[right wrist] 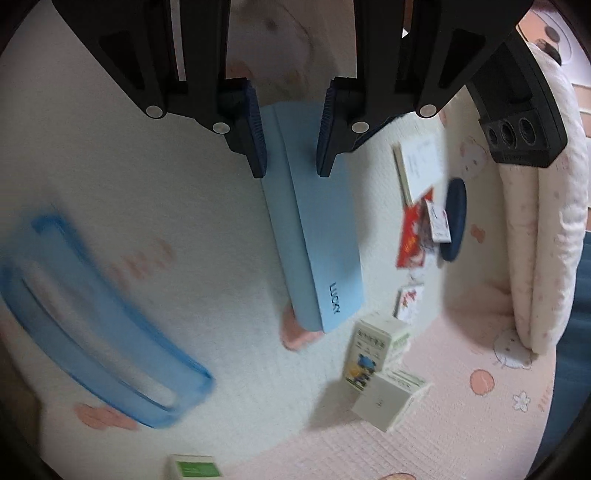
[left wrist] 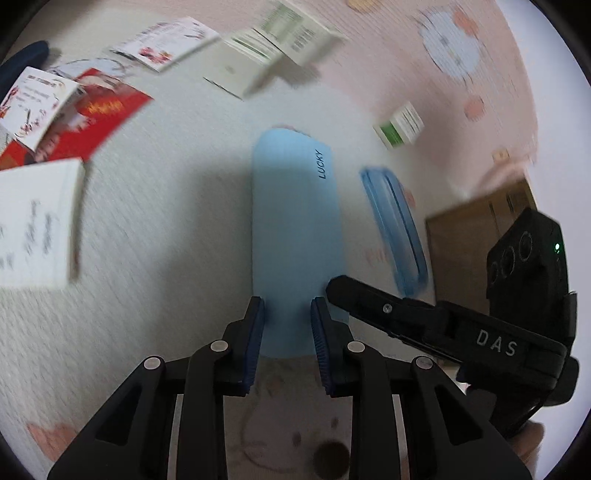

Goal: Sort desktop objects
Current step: 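Close both grippers on the sides of the LUCKY pencil case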

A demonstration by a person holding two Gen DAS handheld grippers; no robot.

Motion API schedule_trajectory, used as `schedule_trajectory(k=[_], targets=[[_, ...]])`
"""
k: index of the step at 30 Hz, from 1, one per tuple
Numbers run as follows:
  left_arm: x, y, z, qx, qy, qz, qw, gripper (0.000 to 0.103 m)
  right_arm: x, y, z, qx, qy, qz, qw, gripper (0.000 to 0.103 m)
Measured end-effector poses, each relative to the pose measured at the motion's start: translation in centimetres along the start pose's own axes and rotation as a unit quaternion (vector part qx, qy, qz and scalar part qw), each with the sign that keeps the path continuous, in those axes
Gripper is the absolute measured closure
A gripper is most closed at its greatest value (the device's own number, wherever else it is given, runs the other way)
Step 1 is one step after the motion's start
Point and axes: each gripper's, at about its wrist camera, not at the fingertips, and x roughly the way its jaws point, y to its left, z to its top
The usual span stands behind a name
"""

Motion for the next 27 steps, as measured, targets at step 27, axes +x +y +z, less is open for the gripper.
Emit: schedule_trajectory(k=[27], targets=[[1.5,2.3,1.9,-0.075,0.042,-0.065,0.9941,0.069,0.1,-1.9,-1.4,-0.059,0.022,0.004,0.998,0.050]])
